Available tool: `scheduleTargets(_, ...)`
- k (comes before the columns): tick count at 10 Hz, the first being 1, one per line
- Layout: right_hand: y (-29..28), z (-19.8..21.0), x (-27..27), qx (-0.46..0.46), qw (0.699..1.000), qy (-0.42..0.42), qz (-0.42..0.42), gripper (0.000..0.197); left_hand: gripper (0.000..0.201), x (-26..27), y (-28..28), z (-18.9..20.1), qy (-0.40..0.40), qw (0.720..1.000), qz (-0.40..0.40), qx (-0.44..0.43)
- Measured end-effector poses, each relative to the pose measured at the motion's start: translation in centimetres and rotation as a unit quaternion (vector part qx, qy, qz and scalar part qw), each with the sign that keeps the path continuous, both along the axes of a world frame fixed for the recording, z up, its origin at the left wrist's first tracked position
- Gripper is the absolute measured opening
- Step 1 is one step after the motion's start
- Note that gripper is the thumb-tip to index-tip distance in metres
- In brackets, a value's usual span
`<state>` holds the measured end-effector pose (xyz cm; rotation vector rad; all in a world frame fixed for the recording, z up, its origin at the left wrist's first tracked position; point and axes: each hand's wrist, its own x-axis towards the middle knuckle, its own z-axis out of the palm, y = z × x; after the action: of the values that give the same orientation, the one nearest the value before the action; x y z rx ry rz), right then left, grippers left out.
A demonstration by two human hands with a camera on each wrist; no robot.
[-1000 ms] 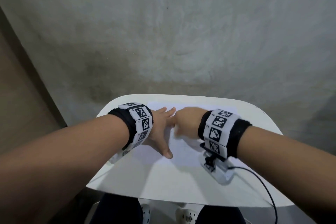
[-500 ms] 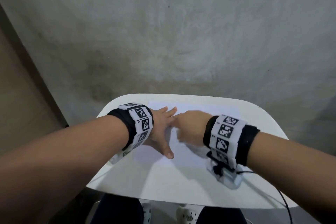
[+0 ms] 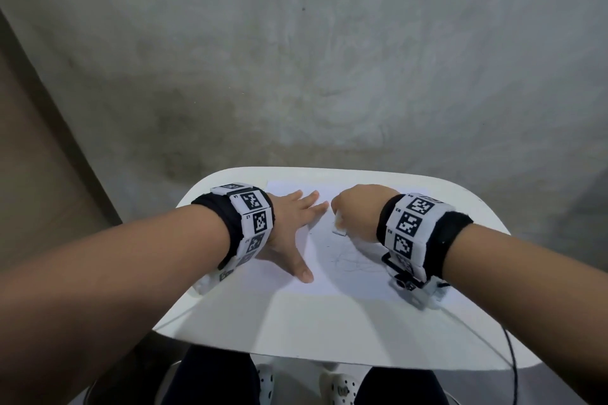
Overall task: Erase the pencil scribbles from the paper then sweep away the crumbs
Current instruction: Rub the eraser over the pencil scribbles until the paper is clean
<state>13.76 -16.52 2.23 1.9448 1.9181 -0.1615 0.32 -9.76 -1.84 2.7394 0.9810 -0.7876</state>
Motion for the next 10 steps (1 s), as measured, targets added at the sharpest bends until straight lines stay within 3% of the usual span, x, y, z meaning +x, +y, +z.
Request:
scheduleTargets(1, 0.2, 0.2, 0.0, -0.008, 1.000, 0.001, -0.009, 0.013, 0.140, -0.9, 0.7, 0.0, 0.017, 1.000, -0.017, -0.018)
scheduleTargets(2, -0.6, 0.7, -1.6, -0.032, 0.999, -0.012, 0.024, 0.014, 0.141, -1.5, 1.0, 0.0, 0.017, 0.999, -0.020, -0.024)
scheduleTargets(3, -2.1, -0.4, -3.2, -0.058, 0.994, 0.028, 0.085, 0.018, 0.139, -1.3, 0.6, 0.1, 0.004, 0.999, -0.020, -0.024)
scheduleTargets(4, -1.7, -0.1, -3.0, -0.026, 0.997, 0.038, 0.065, 0.008, 0.138, -1.4, 0.6, 0.4, 0.002, 0.999, -0.021, -0.024)
scheduleTargets(5, -1.2, -0.6, -3.4, -0.011, 0.997, 0.037, 0.070, 0.032, 0.142, -1.1, 0.8, -0.2, 0.012, 1.000, -0.017, -0.012)
scheduleTargets(6, -1.4, -0.9, -4.1, -0.029, 0.992, 0.048, 0.110, 0.039, 0.146, -1.1, 1.0, -0.7, 0.017, 1.000, -0.020, -0.004)
scheduleTargets(7, -0.9, -0.1, -3.5, -0.010, 0.997, 0.011, 0.076, 0.036, 0.137, -1.3, 0.4, 0.3, -0.012, 1.000, -0.006, -0.028)
scheduleTargets(8, -2.4, -0.2, -4.7, -0.012, 0.987, 0.068, 0.142, 0.036, 0.133, -0.9, -0.2, 0.7, 0.017, 0.999, -0.040, -0.004)
scheduleTargets(10, -0.7, 0.2, -3.0, -0.011, 0.995, 0.006, 0.099, 0.031, 0.139, -1.3, 0.9, 0.1, -0.001, 1.000, -0.016, -0.022)
